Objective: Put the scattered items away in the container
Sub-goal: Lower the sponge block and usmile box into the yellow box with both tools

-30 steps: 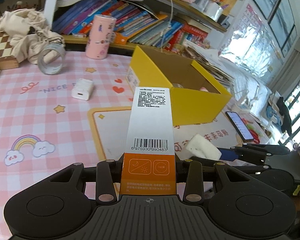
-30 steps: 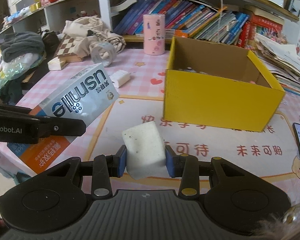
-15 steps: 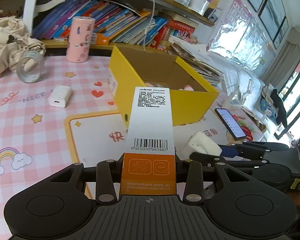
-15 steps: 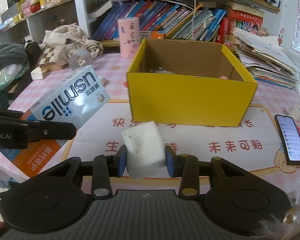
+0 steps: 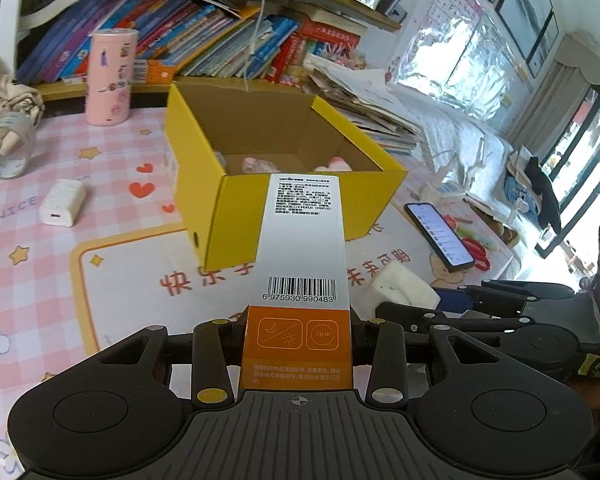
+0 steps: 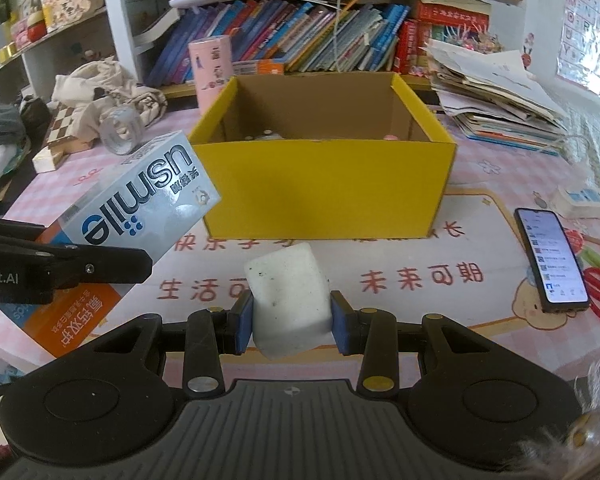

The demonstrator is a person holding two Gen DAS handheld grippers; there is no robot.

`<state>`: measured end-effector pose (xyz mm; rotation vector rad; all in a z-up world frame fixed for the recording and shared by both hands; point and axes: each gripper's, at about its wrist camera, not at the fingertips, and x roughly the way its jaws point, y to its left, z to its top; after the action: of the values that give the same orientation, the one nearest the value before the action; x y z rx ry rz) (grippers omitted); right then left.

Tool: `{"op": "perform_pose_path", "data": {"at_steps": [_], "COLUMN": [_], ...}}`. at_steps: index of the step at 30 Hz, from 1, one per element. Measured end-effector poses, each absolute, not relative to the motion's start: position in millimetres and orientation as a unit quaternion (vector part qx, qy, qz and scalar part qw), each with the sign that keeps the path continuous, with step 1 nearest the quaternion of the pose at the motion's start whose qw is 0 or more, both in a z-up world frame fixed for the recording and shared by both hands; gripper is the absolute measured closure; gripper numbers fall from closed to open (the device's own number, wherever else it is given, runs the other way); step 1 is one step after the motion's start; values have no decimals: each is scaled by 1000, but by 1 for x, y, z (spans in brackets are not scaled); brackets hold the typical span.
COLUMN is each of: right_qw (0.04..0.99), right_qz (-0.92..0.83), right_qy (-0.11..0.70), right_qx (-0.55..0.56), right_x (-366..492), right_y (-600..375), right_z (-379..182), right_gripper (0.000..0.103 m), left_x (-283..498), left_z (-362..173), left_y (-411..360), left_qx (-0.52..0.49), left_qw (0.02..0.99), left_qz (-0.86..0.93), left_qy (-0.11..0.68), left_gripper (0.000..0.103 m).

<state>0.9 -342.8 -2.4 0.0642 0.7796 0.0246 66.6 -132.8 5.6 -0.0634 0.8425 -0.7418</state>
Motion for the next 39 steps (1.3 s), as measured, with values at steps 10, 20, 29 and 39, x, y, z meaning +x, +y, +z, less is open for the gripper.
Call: {"op": "perform_pose_path", "data": {"at_steps": [10, 20, 29, 39], "right_qw": [926, 935, 954, 959], "right_qz": [-1, 10, 33, 91], "right_qy": [375, 353, 297, 270], "right_qx": [39, 19, 14, -4], "right_x": [3, 19, 48, 96], "right_y": [-374, -401, -425, -427], "right_z": [1, 16, 43, 56], "right_gripper": [67, 67, 67, 67], "left_x": [73, 85, 100, 128], "left_z": [8, 28, 54, 69], "left_y": [-167, -200, -226, -229], "left_qx": [-22, -19, -22, -30], "left_qw": [840, 847, 861, 888], "left_qz": [-366, -379, -385, -334], "left_qy": [400, 373, 333, 314], "left_gripper": [65, 65, 65, 65]}}
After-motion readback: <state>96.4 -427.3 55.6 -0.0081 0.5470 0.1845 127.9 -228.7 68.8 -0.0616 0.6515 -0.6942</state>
